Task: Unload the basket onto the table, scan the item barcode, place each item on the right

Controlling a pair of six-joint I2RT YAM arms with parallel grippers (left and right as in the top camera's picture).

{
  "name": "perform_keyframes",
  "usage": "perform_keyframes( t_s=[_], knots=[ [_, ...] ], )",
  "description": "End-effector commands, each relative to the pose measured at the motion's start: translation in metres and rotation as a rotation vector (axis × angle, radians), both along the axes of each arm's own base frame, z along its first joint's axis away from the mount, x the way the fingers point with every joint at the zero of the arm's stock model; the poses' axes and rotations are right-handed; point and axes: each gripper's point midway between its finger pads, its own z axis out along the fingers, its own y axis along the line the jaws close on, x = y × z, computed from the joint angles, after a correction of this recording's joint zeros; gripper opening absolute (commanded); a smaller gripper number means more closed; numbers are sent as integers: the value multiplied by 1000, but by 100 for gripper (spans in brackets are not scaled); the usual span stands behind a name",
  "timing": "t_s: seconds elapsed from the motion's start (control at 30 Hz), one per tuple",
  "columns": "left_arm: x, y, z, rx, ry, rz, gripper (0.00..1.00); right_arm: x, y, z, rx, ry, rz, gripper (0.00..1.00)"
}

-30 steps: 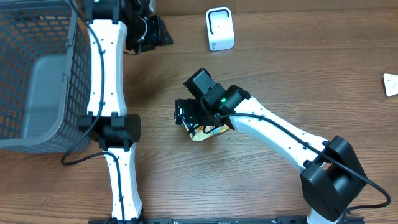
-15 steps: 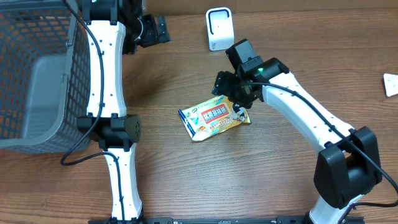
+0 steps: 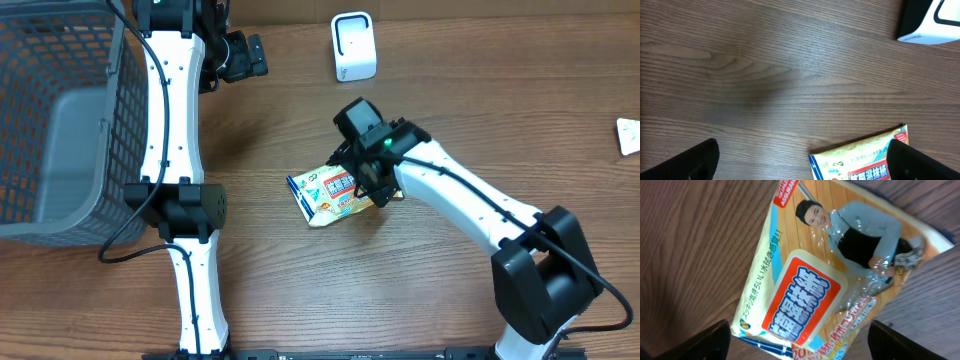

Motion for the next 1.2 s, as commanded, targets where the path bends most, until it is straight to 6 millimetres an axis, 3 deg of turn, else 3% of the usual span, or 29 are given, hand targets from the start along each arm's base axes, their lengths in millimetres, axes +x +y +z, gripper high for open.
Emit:
perform_keyframes(
  t_s=[0.0, 0.3, 0.43, 0.57, 0.77, 0.87, 0.9, 1.17],
  knots=[
    [0, 4, -4, 9, 15, 27, 100, -4, -5, -20, -26, 20, -85, 89],
    [0, 4, -4, 9, 14, 27, 100, -13, 8, -77, -27, 137, -67, 88],
    [0, 4, -4, 9, 15, 27, 100, -17, 4, -83, -49, 161, -71, 65],
    [0, 4, -4, 9, 15, 27, 100, -13, -4, -79, -64, 161, -51, 52],
    [0, 4, -4, 9, 15, 27, 100, 8, -12, -58, -88, 126, 84, 33],
    [0, 4, -4, 10, 15, 27, 100, 22, -11, -44, -97, 81, 189, 16],
    [0, 4, -4, 9, 15, 27, 100, 26, -12, -40, -100, 69, 217, 5],
    [0, 4, -4, 9, 15, 27, 100, 57, -15, -16, -98, -29, 303, 4]
  ],
)
